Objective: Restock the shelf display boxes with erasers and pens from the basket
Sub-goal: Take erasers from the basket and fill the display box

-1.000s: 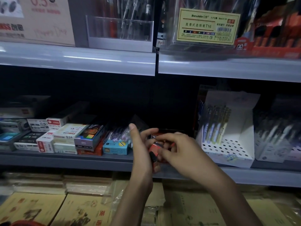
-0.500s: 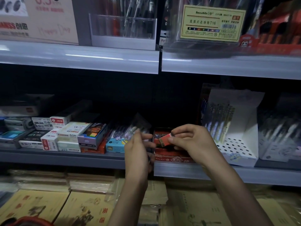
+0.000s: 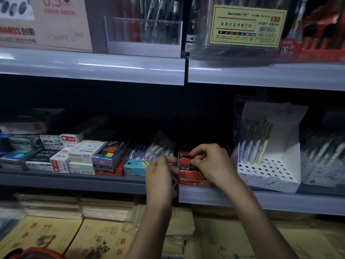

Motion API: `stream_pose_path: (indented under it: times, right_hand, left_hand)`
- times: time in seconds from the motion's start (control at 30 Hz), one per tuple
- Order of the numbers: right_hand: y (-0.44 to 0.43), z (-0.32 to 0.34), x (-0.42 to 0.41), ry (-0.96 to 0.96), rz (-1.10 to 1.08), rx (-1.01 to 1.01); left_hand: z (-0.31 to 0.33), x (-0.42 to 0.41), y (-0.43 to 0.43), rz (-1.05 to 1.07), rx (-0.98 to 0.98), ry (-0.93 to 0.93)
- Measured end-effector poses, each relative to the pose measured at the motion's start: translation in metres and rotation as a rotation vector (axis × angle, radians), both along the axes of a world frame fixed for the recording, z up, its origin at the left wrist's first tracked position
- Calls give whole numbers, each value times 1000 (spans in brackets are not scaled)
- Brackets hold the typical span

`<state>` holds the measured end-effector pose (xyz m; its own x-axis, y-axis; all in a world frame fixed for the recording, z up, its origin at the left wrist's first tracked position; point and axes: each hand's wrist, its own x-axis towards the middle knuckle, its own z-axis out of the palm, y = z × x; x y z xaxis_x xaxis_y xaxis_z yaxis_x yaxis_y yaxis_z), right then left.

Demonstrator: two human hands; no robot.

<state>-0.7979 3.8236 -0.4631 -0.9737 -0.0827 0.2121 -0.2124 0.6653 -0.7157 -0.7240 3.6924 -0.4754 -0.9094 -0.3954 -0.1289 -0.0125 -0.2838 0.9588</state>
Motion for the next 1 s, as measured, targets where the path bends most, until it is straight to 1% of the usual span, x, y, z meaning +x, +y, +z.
stream_pose_path:
  times: [0.07,0.13,0.2,0.37,0.63,0.7,0.8,0.9,1.0]
  right_hand:
    - [3,2,4,-55,43,43]
    - [-1,1,8,-73,67,91]
    - [-6,-5,8,-17,48,117]
    - [-11,-7,8,67,37,135]
    - [-10,-9,11,109,41,156]
    - [-10,-9,13,112,48,164]
    - [-4,-4,17,94,54,77]
    - [6,11,26,59,85,-86]
    - [12,25,38,4,187,-227]
  left_hand:
    - [0,-1,-1,0,-13,-4]
    - [-2,-3,-2,21,-69,-6]
    - [-6,-5,-2,31,-132,-26]
    - [-9,-3,3,-33,-156,-56]
    - [-12,-1,1,-52,-209,-30]
    - [-11,-1,1,-40,-197,-23]
    - [-3,1,1,-19,-60,55]
    - [3,3,-1,-85,198,185]
    - [8,5,-2,-167,444,253]
